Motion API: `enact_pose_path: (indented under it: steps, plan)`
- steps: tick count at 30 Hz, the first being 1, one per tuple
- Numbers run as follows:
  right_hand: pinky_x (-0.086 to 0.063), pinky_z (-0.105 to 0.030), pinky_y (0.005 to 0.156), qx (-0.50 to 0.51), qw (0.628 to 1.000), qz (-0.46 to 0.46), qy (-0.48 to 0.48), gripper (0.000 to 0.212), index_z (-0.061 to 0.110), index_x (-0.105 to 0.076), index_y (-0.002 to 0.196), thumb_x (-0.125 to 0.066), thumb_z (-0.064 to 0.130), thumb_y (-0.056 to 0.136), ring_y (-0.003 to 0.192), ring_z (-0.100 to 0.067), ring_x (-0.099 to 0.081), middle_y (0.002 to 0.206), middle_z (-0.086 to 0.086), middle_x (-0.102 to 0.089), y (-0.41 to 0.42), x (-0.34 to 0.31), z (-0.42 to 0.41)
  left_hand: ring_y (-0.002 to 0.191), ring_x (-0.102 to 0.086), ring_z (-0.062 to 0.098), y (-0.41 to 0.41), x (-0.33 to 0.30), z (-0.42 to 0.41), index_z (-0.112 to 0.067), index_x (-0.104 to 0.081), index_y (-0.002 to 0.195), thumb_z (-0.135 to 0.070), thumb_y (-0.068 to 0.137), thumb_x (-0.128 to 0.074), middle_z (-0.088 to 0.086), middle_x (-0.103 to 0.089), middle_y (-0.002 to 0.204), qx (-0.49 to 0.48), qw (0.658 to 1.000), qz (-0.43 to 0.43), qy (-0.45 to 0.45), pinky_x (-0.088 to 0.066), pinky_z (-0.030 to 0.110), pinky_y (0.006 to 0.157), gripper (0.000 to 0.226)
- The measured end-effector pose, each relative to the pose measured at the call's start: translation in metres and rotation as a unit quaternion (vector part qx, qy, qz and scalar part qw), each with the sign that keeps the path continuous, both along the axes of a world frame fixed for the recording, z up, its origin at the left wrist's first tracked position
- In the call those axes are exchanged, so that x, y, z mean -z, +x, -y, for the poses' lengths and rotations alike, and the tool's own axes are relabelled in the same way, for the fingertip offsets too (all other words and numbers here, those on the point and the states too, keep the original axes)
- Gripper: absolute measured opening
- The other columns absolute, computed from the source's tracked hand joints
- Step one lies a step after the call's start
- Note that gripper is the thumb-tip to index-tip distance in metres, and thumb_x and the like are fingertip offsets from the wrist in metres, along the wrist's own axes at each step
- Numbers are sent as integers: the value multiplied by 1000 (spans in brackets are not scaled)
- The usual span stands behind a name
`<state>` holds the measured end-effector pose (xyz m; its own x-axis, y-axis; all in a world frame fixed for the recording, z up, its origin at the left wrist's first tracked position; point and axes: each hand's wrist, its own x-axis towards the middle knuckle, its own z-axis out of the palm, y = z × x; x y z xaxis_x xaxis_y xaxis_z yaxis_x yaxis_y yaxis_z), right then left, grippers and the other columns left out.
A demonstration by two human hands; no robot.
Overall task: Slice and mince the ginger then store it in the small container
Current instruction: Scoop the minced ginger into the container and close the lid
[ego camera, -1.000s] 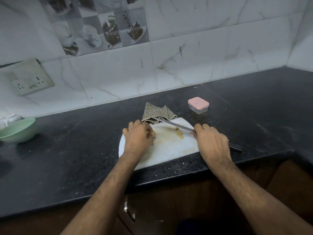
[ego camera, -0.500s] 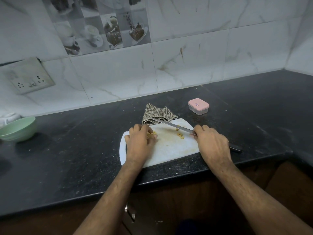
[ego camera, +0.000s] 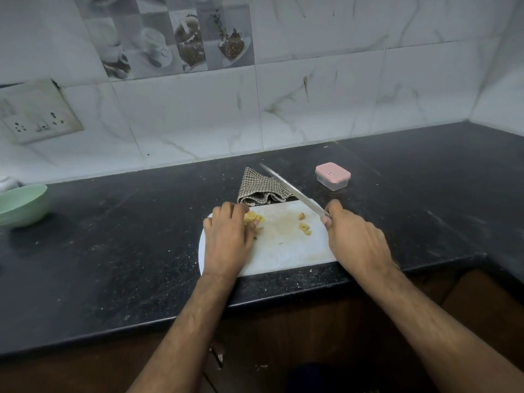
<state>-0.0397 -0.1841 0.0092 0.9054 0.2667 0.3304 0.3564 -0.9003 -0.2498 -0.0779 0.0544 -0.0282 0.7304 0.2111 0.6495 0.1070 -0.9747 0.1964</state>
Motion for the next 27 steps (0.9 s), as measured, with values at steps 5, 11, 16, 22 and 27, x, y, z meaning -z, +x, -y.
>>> enact_pose_path:
  steps: [5, 11, 16, 22, 27]
  plan:
    - [-48, -33, 58, -6, 987, -156, 40, 12, 12, -43, 110, -37, 19, 104, 67, -24, -64, 99, -12, -64, -2, -16, -14, 97, -55, 26, 0, 3, 4, -16, -62, 114, -27, 92, -70, 3, -60, 106, 5, 1000, 10, 12, -40, 42, 80, 26]
    - [-51, -30, 45, -22, 978, -205, 32, 30, 7, -43, 129, -34, 21, 103, 47, -17, -63, 87, -7, -62, -12, -6, -47, 98, -52, 24, 1, 7, 7, -16, -60, 115, -30, 94, -67, 1, -59, 107, 3, 1000, -6, 6, -35, 38, 80, 25]
    - [-56, -36, 63, 12, 981, -188, 34, 28, 8, -47, 124, -40, 20, 99, 71, -25, -65, 91, -7, -62, -10, -5, -60, 101, -49, 23, 1, 6, 7, -16, -57, 117, -28, 96, -61, 1, -57, 110, -1, 1000, -31, 1, -35, 39, 83, 24]
    - [-40, -36, 70, 42, 986, -160, 3, 26, 7, -47, 121, -41, 22, 101, 96, -31, -59, 110, -13, -65, -23, -6, -62, 96, -50, 23, 2, 9, 7, -15, -57, 115, -23, 92, -66, 2, -58, 106, 3, 999, -30, 26, -41, 38, 82, 26]
    - [-40, -37, 68, 52, 977, -196, 67, 23, 5, -37, 121, -38, 15, 100, 87, -28, -53, 111, -15, -63, -32, -9, -62, 98, -50, 23, 1, 8, 8, -15, -56, 116, -24, 95, -61, 2, -57, 109, 7, 999, -41, 22, -40, 39, 84, 24]
